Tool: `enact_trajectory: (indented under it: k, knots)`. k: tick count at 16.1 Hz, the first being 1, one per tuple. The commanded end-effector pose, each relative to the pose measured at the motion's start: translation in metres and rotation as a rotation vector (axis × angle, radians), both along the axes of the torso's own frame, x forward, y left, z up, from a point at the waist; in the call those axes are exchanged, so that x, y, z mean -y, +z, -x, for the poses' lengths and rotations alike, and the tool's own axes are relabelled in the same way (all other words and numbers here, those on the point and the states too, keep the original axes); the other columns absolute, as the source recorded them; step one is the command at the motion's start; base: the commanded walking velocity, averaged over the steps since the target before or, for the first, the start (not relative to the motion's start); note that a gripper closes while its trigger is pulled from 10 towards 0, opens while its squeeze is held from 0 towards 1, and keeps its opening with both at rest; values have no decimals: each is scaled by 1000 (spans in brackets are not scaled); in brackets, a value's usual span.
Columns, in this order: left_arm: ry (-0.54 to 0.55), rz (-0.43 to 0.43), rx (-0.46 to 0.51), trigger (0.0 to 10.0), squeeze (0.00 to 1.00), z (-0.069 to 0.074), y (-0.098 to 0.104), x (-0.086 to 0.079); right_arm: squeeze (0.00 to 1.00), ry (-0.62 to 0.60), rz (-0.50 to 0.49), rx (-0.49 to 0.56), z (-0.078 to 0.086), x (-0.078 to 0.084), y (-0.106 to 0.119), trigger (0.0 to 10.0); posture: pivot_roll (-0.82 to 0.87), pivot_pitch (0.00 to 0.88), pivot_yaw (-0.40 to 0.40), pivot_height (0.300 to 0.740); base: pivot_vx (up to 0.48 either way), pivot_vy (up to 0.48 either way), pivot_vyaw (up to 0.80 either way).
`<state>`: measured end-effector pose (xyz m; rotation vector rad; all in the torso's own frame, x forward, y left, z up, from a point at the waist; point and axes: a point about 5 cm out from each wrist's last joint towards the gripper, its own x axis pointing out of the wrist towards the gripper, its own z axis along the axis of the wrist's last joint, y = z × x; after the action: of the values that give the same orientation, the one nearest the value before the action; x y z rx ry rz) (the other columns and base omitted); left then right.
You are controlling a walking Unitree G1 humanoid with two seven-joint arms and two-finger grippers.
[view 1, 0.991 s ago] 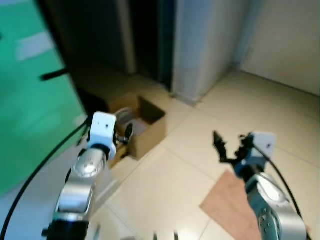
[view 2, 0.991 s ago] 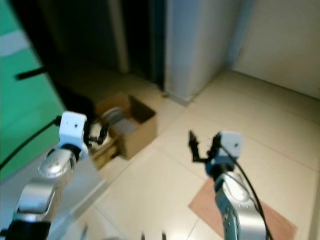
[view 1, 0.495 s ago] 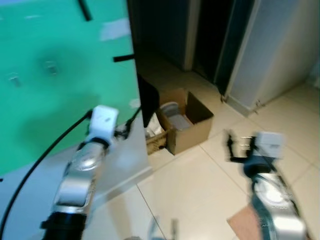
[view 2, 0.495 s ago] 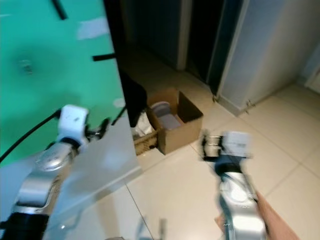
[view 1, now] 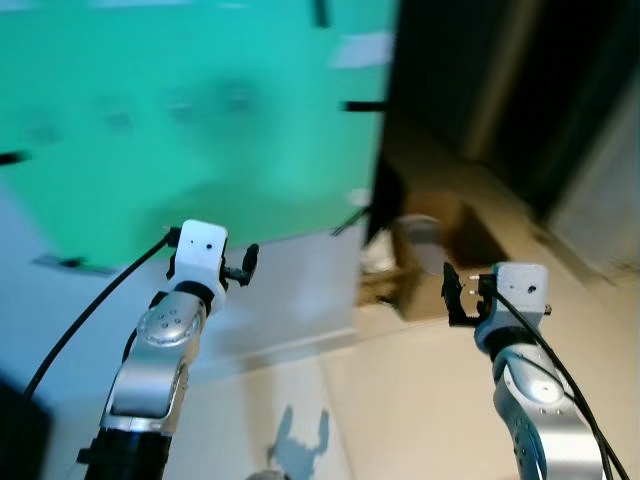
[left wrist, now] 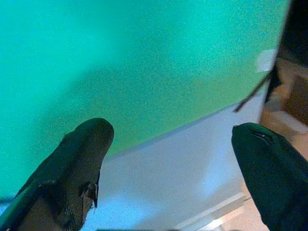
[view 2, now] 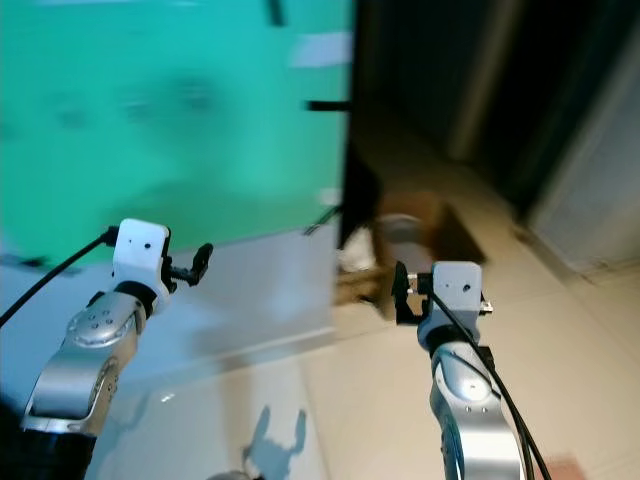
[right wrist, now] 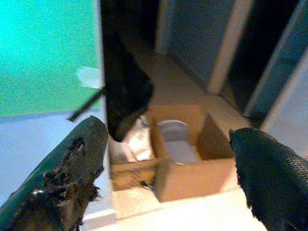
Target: Hang keys on a hook
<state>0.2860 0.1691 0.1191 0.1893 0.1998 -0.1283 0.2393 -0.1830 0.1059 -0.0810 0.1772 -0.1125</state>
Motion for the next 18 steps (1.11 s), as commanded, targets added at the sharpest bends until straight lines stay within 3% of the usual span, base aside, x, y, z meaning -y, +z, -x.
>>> enact_trajectory:
  k: [1,7,13,17,18]
  knots:
    - [3,1,15,10000,0,1,4,0,1000,-17,-43,-8,-2,2,0,10000,-141,0,24,740,0,0,800]
    - [15,2,76,10000,0,0,11,0,1000,29,-47,-12,-2,-5,-2,10000,-147,0,29,740,0,0,800]
    - [-32,23,65,10000,0,-1,11,4,1000,44,-30,-24,-1,-9,-2,10000,-153,0,36,740,0,0,800]
    - [-38,24,68,10000,0,-1,12,3,1000,37,6,-58,-3,-10,-7,10000,-145,0,34,740,322,0,0]
    - [-36,24,67,10000,0,-1,12,2,0,47,13,-58,-3,-12,-7,10000,-142,0,34,740,337,0,0]
